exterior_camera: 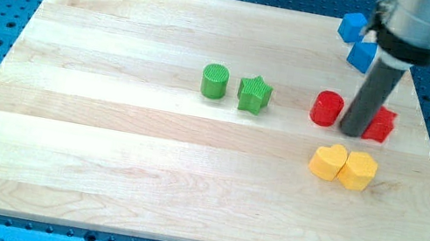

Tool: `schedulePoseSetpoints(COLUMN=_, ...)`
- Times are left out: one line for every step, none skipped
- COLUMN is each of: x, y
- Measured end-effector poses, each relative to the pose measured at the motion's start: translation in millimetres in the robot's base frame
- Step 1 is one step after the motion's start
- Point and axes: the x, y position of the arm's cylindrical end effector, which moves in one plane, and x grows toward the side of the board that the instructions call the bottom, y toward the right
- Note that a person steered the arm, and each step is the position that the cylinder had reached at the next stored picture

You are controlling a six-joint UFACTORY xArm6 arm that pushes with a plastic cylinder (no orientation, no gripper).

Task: Place the red star below the blue triangle

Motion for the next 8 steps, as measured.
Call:
schedulePoseSetpoints(x=-17, y=-7)
schedulePoseSetpoints(x=9, y=-26)
schedulePoseSetpoints(x=34, y=-7)
schedulePoseSetpoints(x=33, y=46)
schedulePoseSetpoints(x=20, y=44)
schedulePoseSetpoints(x=-2, y=42)
schedulePoseSetpoints(x=-29, y=42)
schedulePoseSetpoints(x=-8, y=42)
